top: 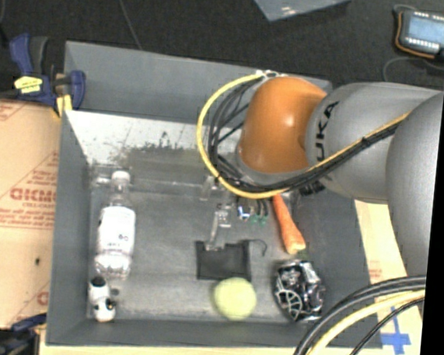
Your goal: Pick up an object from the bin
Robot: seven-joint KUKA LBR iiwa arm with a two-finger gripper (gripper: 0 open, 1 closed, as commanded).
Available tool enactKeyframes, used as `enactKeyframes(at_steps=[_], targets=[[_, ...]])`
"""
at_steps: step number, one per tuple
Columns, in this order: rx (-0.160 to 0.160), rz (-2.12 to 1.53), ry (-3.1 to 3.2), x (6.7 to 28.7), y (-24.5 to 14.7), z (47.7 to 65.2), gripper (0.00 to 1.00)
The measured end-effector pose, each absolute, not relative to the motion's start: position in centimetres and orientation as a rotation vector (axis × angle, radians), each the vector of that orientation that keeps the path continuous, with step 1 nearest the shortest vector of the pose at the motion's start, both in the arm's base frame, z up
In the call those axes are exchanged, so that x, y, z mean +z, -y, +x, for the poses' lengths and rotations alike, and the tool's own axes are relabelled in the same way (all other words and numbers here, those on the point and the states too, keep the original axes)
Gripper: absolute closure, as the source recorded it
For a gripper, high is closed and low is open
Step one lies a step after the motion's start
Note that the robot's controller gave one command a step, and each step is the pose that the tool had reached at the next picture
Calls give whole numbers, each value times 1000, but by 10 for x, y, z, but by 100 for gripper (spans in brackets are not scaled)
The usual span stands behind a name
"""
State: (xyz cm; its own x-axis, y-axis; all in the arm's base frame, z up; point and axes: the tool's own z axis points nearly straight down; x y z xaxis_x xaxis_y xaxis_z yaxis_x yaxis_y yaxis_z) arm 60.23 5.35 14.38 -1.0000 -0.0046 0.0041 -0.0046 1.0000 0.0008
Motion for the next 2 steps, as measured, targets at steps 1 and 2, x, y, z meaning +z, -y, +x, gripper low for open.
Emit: enactKeyframes(at_steps=[1, 2], targets=[[-1, 6, 3143, 148, -53, 603, 0], [-4, 0, 3149, 125, -30, 590, 0]])
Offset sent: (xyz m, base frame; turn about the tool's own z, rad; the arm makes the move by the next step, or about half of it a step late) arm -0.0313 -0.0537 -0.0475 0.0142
